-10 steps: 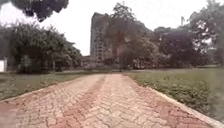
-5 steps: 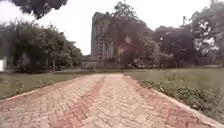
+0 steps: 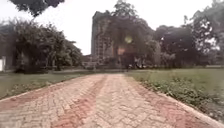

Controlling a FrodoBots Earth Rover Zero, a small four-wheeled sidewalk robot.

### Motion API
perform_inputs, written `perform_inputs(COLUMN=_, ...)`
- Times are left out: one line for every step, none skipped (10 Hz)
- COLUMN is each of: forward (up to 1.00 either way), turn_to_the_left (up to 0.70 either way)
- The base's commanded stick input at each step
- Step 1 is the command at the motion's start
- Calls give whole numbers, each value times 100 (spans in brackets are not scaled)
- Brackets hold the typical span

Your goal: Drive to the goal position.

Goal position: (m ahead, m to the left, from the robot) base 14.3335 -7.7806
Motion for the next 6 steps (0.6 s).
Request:
perform_inputs(forward=70, turn_to_the_left=0)
perform_inputs(forward=70, turn_to_the_left=0)
perform_inputs(forward=70, turn_to_the_left=0)
perform_inputs(forward=70, turn_to_the_left=0)
perform_inputs(forward=70, turn_to_the_left=0)
perform_inputs(forward=70, turn_to_the_left=0)
